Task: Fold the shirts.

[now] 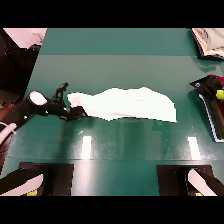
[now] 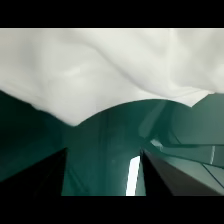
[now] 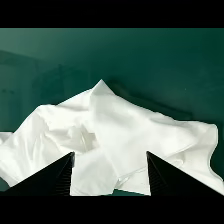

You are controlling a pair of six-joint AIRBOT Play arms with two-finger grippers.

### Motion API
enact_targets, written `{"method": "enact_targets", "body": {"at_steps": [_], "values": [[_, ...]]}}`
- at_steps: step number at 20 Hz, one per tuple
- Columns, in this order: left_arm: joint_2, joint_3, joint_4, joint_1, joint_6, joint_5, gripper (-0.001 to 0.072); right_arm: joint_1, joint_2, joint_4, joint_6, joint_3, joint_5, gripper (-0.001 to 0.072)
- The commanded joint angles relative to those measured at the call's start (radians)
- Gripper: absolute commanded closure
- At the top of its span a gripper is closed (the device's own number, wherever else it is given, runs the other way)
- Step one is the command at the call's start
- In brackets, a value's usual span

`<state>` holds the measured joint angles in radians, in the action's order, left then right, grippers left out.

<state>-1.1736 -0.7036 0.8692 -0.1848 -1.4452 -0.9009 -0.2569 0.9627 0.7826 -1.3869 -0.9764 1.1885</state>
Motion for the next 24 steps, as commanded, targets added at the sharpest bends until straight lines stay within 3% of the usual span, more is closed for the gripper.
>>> {"method": "enact_targets", "body": {"at_steps": [1,8,13,15,17,18,19,20,24], "values": [[0.019,0.077,-0.012,-0.065,-0.080,0.195,0.0153,-0.003,0.010,-0.003,0.001,-0.001,0.045,0.0199],[0.019,0.069,0.078,-0.062,-0.119,0.248,0.0153,-0.003,0.010,-0.003,0.002,-0.001,0.057,0.0199],[0.019,0.070,0.079,-0.062,-0.119,0.360,0.0154,0.006,0.010,0.000,0.003,-0.001,0.061,0.0200],[0.019,0.070,0.079,-0.062,-0.118,0.381,0.0327,0.046,0.011,0.019,0.019,-0.001,0.057,0.0200],[0.019,0.070,0.079,-0.062,-0.118,0.393,0.0338,0.110,0.011,0.069,0.019,-0.001,0.026,0.0200],[0.019,0.070,0.079,-0.062,-0.118,0.401,0.0454,0.145,0.011,0.093,0.019,-0.001,0.006,0.0200],[0.019,0.069,0.082,-0.062,-0.117,0.409,0.0640,0.175,0.017,0.111,0.018,-0.002,-0.010,0.0200],[0.019,0.066,0.084,-0.062,-0.117,0.415,0.0679,0.203,0.032,0.110,0.018,-0.002,-0.018,0.0200],[0.019,-0.031,0.180,-0.062,-0.115,0.337,0.0680,0.274,0.140,0.112,0.019,-0.002,-0.012,0.0200]]}}
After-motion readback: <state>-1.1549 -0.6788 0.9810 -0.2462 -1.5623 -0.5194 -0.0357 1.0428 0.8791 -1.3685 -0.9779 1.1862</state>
